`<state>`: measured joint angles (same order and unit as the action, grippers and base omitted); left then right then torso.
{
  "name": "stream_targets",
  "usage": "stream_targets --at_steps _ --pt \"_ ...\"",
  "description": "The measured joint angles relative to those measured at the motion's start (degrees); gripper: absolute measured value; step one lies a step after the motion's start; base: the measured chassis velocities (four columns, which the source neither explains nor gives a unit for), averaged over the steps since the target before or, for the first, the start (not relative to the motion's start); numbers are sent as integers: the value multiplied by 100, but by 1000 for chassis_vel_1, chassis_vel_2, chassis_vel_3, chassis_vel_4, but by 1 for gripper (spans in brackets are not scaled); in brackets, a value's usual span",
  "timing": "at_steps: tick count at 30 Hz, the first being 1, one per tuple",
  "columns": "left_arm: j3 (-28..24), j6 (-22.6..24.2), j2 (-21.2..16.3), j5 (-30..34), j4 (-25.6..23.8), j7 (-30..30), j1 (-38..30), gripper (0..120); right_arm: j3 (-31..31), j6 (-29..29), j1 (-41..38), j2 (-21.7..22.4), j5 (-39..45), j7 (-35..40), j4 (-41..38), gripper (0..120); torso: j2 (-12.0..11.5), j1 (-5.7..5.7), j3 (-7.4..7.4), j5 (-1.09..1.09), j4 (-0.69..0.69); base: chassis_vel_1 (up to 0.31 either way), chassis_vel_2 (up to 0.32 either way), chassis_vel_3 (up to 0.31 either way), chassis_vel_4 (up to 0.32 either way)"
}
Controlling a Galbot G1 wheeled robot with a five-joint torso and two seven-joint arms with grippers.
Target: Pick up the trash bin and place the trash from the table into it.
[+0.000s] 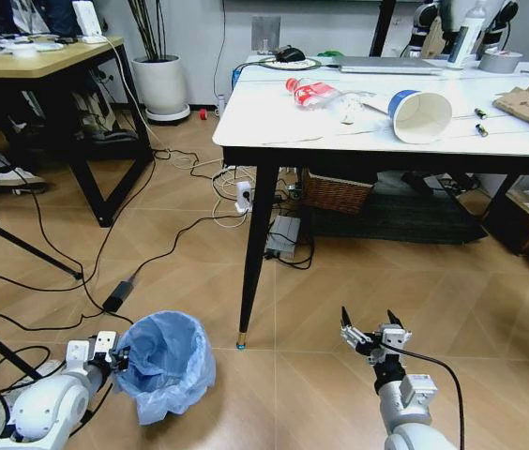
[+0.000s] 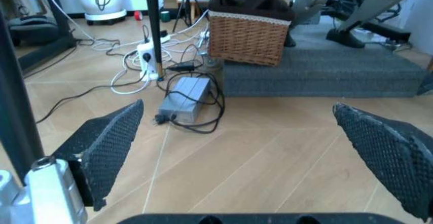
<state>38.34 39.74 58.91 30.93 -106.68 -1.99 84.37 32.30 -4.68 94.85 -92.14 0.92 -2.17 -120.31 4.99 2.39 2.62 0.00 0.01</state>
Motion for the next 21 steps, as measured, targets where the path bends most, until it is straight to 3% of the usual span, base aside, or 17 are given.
stream_targets --at_steps 12,16,21 --pt "99 207 -94 721 -1355 -532 409 0 211 -203 164 0 -49 6 -452 100 0 0 0 -1 0 0 0 0 0" --pt "-112 253 -300 1552 -2227 -1515 479 0 285 -218 215 0 -79 8 -572 100 0 0 -1 2 0 0 0 0 0" --pt "-370 255 -576 2218 -2834 -2260 476 0 377 -246 246 0 -93 -13 -695 100 0 -1 -1 1 -2 0 0 0 0"
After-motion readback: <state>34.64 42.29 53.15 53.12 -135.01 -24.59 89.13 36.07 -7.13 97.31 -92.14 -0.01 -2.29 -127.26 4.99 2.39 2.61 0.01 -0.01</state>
